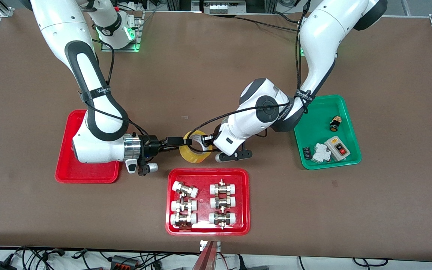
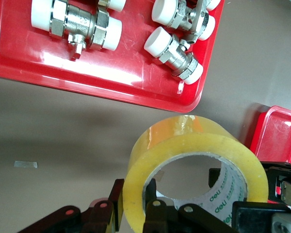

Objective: Left arm passes tape to right arm into tray
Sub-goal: 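Close the right gripper on the tape roll's outer side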

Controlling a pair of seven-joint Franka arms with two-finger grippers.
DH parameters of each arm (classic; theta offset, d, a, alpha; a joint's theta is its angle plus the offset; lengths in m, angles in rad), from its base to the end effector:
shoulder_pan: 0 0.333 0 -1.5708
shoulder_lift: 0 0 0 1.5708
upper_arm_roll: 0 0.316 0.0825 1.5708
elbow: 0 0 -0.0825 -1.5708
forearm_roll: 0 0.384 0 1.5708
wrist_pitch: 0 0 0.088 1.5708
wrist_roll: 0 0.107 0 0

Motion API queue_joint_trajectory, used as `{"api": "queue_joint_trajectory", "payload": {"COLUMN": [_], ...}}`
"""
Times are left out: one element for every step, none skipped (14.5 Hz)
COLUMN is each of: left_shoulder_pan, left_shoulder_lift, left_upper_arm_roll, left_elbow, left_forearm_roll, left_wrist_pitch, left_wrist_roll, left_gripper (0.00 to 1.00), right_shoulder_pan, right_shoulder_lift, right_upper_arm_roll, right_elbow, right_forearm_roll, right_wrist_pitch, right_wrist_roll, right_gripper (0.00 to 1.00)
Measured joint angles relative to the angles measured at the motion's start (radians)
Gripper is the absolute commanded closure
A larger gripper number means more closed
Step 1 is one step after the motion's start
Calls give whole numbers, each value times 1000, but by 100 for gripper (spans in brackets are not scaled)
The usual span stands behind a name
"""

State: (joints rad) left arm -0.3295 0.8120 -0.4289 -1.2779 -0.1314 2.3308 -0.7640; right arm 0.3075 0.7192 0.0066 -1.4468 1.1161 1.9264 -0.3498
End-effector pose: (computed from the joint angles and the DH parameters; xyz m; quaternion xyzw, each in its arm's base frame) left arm 0.6198 -0.4614 0.3266 0.9619 0.1219 -0.0271 0.2434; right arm 0.6625 0.2800 0.2772 -0.8742 -0.0445 0.0931 0.4745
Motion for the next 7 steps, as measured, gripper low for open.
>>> {"api": "queue_joint_trajectory", "payload": {"left_shoulder_pan": [0, 0, 0, 0, 0, 0, 0], "left_shoulder_lift": [0, 0, 0, 2, 2, 2, 2], "left_upper_arm_roll": [0, 0, 0, 1, 1, 1, 1], "left_elbow": [0, 0, 0, 1, 1, 2, 2], "left_forearm_roll": [0, 0, 0, 0, 0, 0, 0], "left_wrist_pitch": [0, 0, 0, 0, 0, 0, 0], "left_wrist_roll": [0, 0, 0, 0, 0, 0, 0], "left_gripper": [98, 97, 96, 96, 95, 95, 93], "right_shoulder_pan": [-2, -3, -4, -5, -5, -5, -5], "right_shoulder_lift": [0, 0, 0, 0, 0, 0, 0], "right_upper_arm_roll": [0, 0, 0, 0, 0, 0, 0], "right_elbow": [0, 1, 2, 6, 6, 6, 6], "right_forearm_roll": [0, 0, 2, 2, 2, 2, 2], "right_wrist_pitch": [0, 0, -3, -8, -8, -8, -9], "right_wrist_roll": [0, -1, -1, -4, -10, -11, -12], "right_gripper": [50, 62, 71, 73, 77, 77, 78]}}
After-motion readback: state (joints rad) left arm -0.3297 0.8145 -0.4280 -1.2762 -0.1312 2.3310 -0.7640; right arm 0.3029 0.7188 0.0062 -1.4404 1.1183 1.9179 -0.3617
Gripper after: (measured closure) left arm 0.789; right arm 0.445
